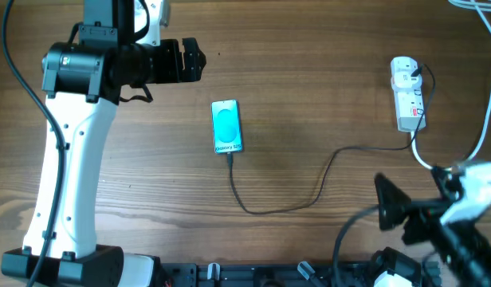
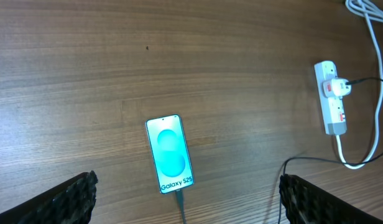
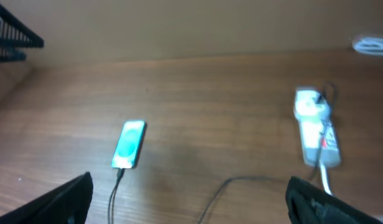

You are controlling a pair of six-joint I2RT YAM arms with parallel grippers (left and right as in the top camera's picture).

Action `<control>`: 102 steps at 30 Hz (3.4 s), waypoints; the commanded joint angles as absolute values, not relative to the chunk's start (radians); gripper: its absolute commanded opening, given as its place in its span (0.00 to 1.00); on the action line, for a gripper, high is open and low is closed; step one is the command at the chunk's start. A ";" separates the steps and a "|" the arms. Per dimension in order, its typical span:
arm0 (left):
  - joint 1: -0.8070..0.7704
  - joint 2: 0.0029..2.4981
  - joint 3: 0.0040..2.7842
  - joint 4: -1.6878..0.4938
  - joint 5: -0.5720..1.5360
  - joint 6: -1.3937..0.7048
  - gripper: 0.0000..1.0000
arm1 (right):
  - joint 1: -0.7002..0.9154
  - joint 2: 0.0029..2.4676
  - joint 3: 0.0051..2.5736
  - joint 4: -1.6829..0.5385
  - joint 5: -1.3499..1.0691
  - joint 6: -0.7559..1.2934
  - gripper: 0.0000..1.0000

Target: Plug charger to phone and switch on socket

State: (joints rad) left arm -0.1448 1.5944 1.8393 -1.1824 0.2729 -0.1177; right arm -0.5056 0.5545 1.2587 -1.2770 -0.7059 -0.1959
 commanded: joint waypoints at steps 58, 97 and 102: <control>-0.165 1.388 1.601 -0.982 0.200 -0.109 1.00 | -0.019 0.004 0.005 0.022 -0.269 -0.130 1.00; -0.085 0.003 0.006 -0.062 0.155 -0.109 1.00 | -0.019 0.004 0.005 0.022 -0.269 -0.130 1.00; -0.085 0.003 0.006 -0.062 0.155 -0.110 1.00 | -0.019 0.004 0.005 0.022 -0.269 -0.130 1.00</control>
State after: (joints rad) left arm -0.0910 0.0143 0.0158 -0.0654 0.1680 -0.1173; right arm -0.0223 0.0116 0.0067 0.0170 -0.2790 -0.1291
